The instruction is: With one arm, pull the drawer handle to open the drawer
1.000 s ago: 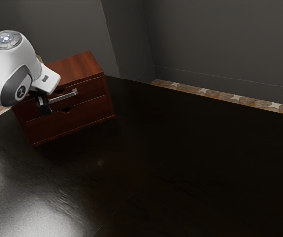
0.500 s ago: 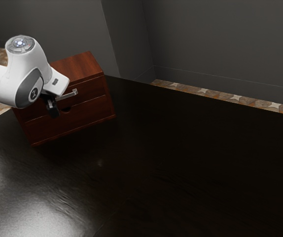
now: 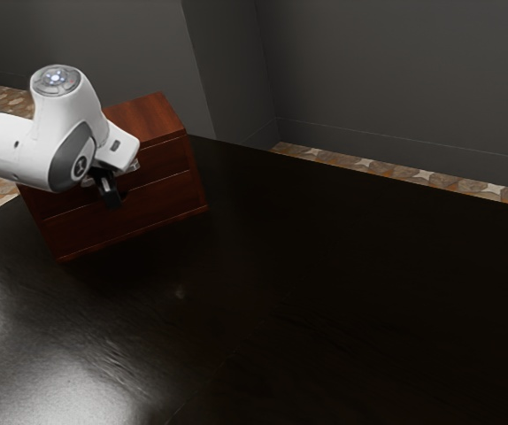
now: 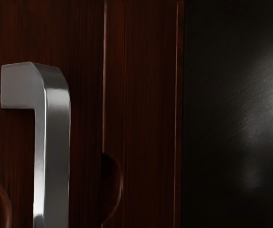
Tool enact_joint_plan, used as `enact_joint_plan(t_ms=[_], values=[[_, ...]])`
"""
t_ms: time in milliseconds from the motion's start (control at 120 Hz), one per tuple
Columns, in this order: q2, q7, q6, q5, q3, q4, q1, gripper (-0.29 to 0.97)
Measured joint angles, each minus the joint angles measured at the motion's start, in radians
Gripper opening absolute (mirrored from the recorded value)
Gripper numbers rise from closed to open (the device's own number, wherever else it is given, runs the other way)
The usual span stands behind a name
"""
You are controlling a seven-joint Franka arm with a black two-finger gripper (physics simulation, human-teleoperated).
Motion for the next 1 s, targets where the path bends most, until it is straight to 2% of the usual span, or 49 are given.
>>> enact_joint_plan(t_ms=[392, 1000], values=[[0.040, 0.003, 0.000, -0.019, -0.001, 0.018, 0.002, 0.68], [-0.041, 0.008, -0.015, -0.017, -0.020, -0.050, 0.001, 0.63]])
